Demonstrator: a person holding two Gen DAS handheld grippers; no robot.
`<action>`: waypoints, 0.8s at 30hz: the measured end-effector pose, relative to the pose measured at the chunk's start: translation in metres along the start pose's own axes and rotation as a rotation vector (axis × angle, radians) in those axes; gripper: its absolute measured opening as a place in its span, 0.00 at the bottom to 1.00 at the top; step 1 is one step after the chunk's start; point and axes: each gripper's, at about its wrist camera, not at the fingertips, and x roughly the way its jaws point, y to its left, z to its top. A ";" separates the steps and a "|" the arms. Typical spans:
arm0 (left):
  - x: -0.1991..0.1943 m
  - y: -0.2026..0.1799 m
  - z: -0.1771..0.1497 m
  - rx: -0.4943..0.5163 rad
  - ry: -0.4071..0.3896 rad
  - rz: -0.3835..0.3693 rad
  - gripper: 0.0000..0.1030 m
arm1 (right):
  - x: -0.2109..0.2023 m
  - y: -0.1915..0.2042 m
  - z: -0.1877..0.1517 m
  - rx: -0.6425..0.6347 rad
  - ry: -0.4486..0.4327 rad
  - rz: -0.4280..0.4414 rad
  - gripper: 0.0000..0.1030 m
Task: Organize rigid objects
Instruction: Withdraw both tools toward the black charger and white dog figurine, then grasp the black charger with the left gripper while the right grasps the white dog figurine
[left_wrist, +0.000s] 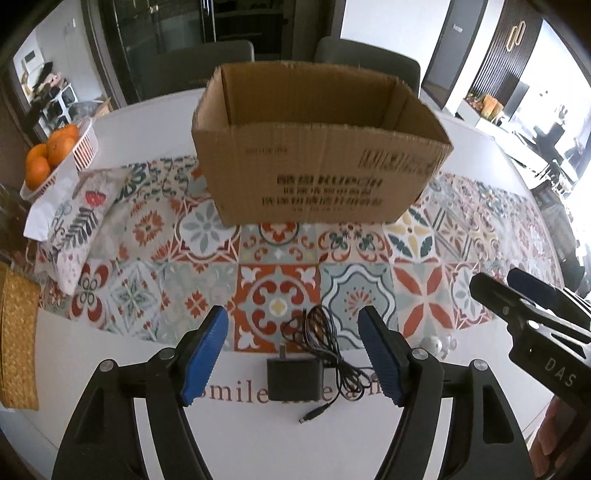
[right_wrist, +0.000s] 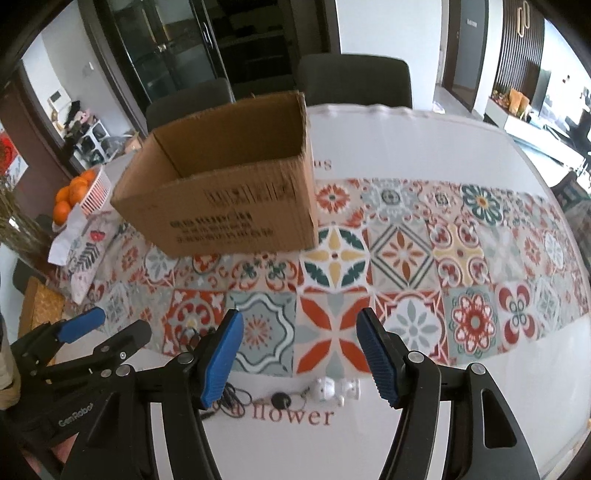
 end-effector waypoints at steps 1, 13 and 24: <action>0.002 0.000 -0.002 -0.004 0.009 -0.004 0.71 | 0.003 -0.002 -0.003 0.006 0.014 0.001 0.63; 0.041 -0.004 -0.030 -0.048 0.154 -0.035 0.72 | 0.032 -0.017 -0.029 0.080 0.134 -0.010 0.66; 0.043 -0.002 -0.056 0.031 0.161 0.005 0.72 | 0.040 -0.016 -0.061 0.111 0.136 -0.014 0.66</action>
